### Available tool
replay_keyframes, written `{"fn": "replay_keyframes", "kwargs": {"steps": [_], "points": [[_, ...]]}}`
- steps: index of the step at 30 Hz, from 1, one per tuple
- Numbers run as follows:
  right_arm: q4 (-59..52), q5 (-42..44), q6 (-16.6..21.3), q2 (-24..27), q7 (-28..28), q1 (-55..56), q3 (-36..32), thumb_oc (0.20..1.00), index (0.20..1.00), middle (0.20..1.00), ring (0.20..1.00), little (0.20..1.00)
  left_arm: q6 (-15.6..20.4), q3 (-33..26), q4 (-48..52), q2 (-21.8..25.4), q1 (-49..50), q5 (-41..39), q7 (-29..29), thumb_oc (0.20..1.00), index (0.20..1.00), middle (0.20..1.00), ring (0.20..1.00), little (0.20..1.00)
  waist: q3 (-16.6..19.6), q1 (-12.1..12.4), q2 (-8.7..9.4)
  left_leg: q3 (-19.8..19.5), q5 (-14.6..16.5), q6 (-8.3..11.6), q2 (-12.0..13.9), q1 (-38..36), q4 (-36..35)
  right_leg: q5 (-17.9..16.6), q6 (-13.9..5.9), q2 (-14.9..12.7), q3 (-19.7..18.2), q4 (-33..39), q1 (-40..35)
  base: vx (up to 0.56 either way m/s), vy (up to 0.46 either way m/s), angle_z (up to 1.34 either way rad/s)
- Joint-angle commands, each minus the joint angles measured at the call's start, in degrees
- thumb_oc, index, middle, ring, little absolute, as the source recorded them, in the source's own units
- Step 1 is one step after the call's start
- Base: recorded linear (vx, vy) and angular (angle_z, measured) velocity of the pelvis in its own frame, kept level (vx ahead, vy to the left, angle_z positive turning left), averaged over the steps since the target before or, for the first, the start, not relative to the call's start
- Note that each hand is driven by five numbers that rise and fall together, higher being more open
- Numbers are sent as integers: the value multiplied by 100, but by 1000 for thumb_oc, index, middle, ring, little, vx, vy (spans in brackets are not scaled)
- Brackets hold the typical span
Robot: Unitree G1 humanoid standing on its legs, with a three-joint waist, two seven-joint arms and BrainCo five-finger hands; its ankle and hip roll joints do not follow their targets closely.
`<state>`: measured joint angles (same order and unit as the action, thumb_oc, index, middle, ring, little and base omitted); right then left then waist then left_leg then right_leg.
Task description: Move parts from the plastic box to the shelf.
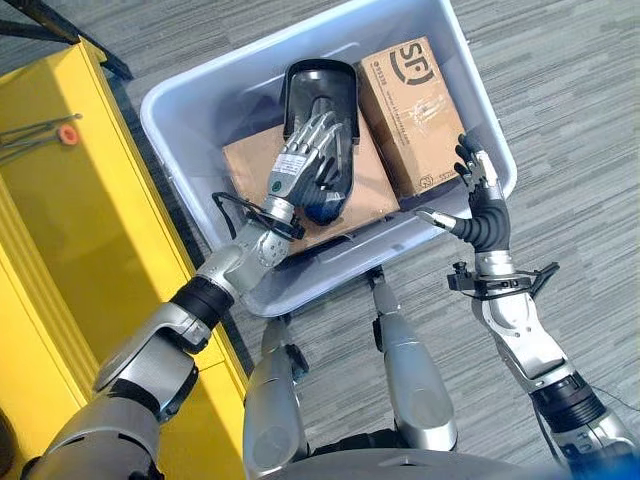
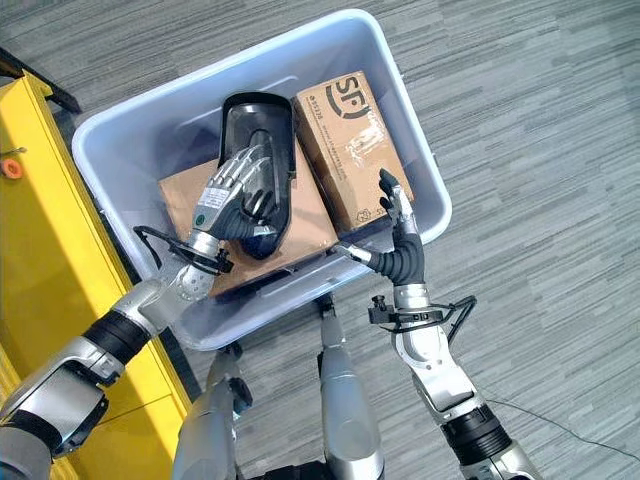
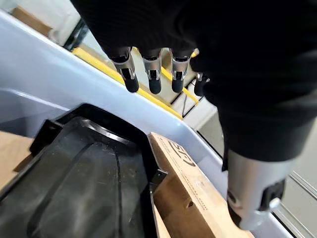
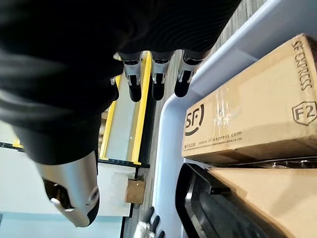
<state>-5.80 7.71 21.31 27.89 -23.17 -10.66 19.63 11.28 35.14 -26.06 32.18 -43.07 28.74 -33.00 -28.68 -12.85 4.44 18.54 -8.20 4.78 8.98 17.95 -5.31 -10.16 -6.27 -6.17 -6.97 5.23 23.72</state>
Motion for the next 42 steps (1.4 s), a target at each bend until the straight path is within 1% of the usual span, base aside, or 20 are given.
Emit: {"fn": "replay_keyframes", "kwargs": {"steps": [1,2,6,14,16,18,24,25,31,34,35,42], "points": [[-270,74,444,170,-23,153,-189,1000,1000,1000,1000,1000,-105,22,-649,4,-515,308,-239,1000,1000,1000,1000,1000,291,-39,57,-86,157,527,468,-787,31,-425,-549,-69,-135,-210,41,-14,11,-9],[-292,83,477,215,-15,217,-207,1000,1000,1000,1000,1000,-170,151,-930,83,-801,387,-240,1000,1000,1000,1000,1000,267,-88,42,-54,151,534,479,-793,31,-432,-552,-37,-178,-222,79,-22,9,-17],[-312,50,523,270,-5,254,-183,1000,1000,1000,1000,1000,-283,433,-1271,408,-1297,643,-183,1000,1000,1000,1000,1000,181,-145,19,34,128,564,517,-771,31,-465,-560,31,-249,-242,182,-20,-8,-17],[-341,37,566,341,36,309,-206,1000,1000,1000,1000,1000,-328,831,-1597,797,-1733,906,-42,1000,1000,1000,1000,1000,98,-198,-24,99,106,597,535,-737,31,-491,-570,76,-278,-262,263,-2,-5,-5],[-369,36,584,368,58,336,-212,1000,1000,1000,1000,1000,-356,1093,-1733,954,-1880,1195,56,1000,1000,1000,1000,1000,80,-223,-41,124,110,611,534,-727,31,-494,-574,101,-304,-271,302,0,0,0],[-365,49,583,387,101,331,-165,1000,1000,1000,1000,1000,-404,1221,-1945,1036,-1970,1295,124,1000,1000,1000,1000,1000,64,-239,-54,149,109,616,540,-721,31,-500,-577,119,-323,-283,342,0,0,0],[-413,28,584,402,117,387,-189,1000,1000,1000,1000,1000,-449,1254,-2156,1096,-2028,1314,167,1000,1000,1000,1000,1000,34,-249,-55,186,115,615,545,-709,31,-489,-569,159,-357,-313,402,1,0,-1],[-394,21,564,417,116,374,-179,1000,1000,1000,1000,1000,-513,1246,-2348,1086,-2038,1325,187,1000,1000,1000,1000,1000,21,-255,-53,196,110,621,549,-707,31,-489,-567,173,-369,-316,429,0,0,0],[-373,42,543,414,105,306,-117,1000,1000,1000,1000,1000,-612,1296,-2747,1095,-2176,1371,221,1000,1000,1000,1000,1000,-33,-291,-30,240,80,636,564,-668,31,-491,-553,225,-403,-360,525,3,1,-5],[-367,68,535,405,111,227,-50,1000,1000,1000,1000,1000,-735,1334,-3033,1054,-2269,1396,274,1000,1000,1000,1000,1000,-61,-320,-19,262,80,643,579,-654,31,-493,-549,259,-439,-380,585,42,37,-8],[-399,79,536,415,129,231,-45,1000,1000,1000,1000,1000,-774,1330,-3157,1036,-2347,1363,318,1000,1000,1000,1000,1000,-29,-324,-54,256,263,664,584,-702,31,-374,-570,270,-435,-344,549,106,80,-9],[-439,112,509,420,151,251,-49,1000,1000,1000,1000,1000,-906,1411,-3509,1059,-2581,1338,450,1000,1000,1000,1000,1000,-52,-390,-37,323,223,679,616,-634,31,-365,-551,380,-505,-428,730,25,6,-13]]}}
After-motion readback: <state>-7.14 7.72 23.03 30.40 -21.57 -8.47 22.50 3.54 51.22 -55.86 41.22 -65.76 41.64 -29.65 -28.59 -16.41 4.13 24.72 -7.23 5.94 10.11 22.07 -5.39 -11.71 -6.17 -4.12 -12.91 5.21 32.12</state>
